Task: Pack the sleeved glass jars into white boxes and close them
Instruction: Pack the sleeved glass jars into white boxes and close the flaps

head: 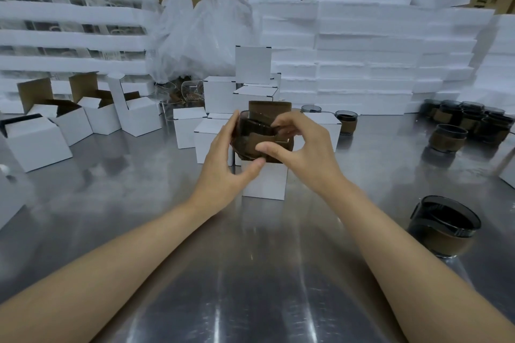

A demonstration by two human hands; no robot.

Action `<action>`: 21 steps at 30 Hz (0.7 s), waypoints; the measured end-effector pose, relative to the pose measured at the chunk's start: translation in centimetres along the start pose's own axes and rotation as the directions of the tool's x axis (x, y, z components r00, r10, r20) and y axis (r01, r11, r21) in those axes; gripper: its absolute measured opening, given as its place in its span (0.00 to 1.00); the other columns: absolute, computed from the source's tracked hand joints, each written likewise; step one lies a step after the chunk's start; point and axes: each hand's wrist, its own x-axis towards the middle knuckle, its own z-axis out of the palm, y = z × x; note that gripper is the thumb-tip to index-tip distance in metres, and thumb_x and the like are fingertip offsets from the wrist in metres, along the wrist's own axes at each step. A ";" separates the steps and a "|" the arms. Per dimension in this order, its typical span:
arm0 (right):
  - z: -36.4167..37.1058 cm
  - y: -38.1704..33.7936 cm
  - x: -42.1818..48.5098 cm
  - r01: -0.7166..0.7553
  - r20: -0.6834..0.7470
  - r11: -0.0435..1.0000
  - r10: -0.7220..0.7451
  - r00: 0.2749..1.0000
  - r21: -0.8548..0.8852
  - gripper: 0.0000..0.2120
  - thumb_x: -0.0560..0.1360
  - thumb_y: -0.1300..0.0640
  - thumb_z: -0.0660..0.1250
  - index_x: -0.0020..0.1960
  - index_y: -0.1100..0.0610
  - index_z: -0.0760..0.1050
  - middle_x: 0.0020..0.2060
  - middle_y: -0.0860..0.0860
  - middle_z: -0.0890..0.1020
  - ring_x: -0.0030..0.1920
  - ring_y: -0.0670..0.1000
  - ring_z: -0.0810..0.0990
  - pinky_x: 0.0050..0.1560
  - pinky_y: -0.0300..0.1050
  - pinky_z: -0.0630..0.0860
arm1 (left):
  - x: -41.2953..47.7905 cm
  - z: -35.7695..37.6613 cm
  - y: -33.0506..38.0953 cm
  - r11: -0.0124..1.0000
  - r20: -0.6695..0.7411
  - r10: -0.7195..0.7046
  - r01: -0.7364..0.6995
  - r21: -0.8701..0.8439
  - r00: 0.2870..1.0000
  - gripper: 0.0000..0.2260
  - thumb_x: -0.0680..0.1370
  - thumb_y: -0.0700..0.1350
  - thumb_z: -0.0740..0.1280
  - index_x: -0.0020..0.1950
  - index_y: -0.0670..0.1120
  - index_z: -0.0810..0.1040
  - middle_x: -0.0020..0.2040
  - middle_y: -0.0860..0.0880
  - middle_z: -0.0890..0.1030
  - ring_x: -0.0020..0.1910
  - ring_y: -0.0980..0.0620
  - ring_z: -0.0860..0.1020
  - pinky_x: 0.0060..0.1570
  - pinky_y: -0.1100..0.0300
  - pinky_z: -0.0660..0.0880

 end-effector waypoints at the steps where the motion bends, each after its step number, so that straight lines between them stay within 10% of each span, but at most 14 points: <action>1: 0.1 -0.2 0.0 -0.055 -0.005 0.998 0.055 0.998 0.027 0.14 0.67 0.47 0.75 0.48 0.49 0.75 0.43 0.40 0.80 0.44 0.40 0.78 0.48 0.29 0.71 | 0.0 0.1 0.0 0.999 0.006 -0.024 0.024 -0.027 1.000 0.36 0.73 0.53 0.70 0.78 0.52 0.56 0.72 0.56 0.67 0.72 0.61 0.64 0.65 0.70 0.65; 7: -0.6 -0.2 0.4 -0.071 0.063 0.987 0.062 0.996 0.145 0.10 0.81 0.57 0.61 0.57 0.54 0.79 0.50 0.47 0.80 0.53 0.43 0.77 0.57 0.39 0.72 | -0.1 0.4 0.2 0.987 0.024 -0.001 0.005 -0.162 1.000 0.29 0.75 0.58 0.57 0.73 0.45 0.61 0.69 0.46 0.70 0.69 0.54 0.67 0.69 0.59 0.64; 13: -0.2 -0.2 0.7 -0.162 0.102 0.948 0.139 0.985 0.273 0.07 0.80 0.62 0.62 0.49 0.58 0.78 0.47 0.48 0.80 0.50 0.44 0.76 0.52 0.40 0.71 | -0.4 0.3 -0.4 0.995 0.091 -0.097 0.099 -0.024 0.991 0.19 0.77 0.63 0.44 0.64 0.63 0.65 0.64 0.57 0.72 0.70 0.54 0.63 0.72 0.59 0.55; 21: -1.0 -0.3 1.2 -0.183 -0.045 0.939 0.204 0.978 0.290 0.08 0.79 0.59 0.64 0.43 0.49 0.77 0.38 0.37 0.80 0.41 0.38 0.76 0.46 0.34 0.72 | 0.0 0.3 -0.2 0.997 0.127 -0.057 0.050 0.058 0.990 0.21 0.78 0.63 0.57 0.65 0.52 0.68 0.55 0.60 0.71 0.63 0.55 0.67 0.64 0.64 0.64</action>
